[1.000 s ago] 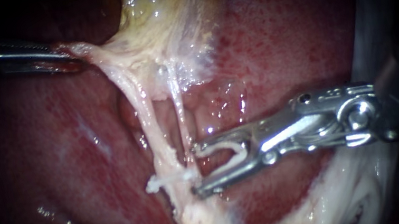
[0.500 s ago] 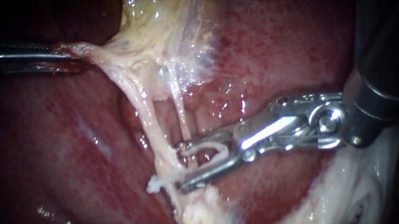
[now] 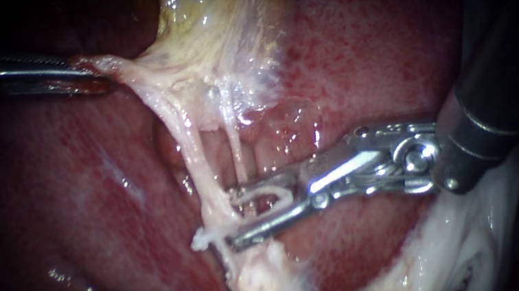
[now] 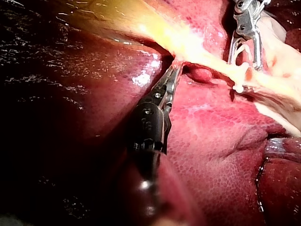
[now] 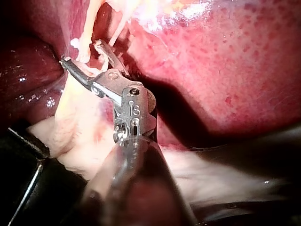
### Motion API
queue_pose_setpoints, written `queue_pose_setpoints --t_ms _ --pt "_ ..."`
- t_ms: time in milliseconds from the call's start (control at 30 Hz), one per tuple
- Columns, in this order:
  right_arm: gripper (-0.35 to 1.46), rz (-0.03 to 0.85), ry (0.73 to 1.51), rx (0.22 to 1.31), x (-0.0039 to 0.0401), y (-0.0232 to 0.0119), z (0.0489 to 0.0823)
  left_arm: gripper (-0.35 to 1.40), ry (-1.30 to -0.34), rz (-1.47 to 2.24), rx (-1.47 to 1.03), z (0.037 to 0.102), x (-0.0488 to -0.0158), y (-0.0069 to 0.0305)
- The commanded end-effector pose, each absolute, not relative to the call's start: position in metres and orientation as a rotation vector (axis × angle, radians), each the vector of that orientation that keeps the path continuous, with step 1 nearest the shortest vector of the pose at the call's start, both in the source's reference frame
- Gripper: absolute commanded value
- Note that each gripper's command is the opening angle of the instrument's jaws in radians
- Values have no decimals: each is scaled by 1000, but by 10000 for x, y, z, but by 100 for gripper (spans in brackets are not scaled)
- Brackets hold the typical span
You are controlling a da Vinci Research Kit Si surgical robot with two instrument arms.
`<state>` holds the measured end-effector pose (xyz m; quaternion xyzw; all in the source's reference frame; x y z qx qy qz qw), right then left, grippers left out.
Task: Clipping second clip left tube
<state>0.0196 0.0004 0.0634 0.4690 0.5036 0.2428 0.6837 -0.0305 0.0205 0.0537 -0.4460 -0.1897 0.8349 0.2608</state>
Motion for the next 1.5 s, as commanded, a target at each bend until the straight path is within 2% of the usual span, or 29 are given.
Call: queue_pose_setpoints --t_ms 33,500,1067,1367,1500 --pt "48 533 1138 1065 200 4 633 -35 -513 2261 -1208 538 -305 205" --pt "49 561 1192 1092 244 7 630 -35 -511 2261 -1207 540 -308 205" --pt "49 580 1188 1108 249 5 629 -35 -510 2260 -1207 540 -309 205" --pt "49 600 1239 1158 257 -6 604 -35 -509 2260 -1206 540 -309 204" --pt "49 606 1236 1173 260 -9 593 -35 -509 2260 -1206 540 -309 205"
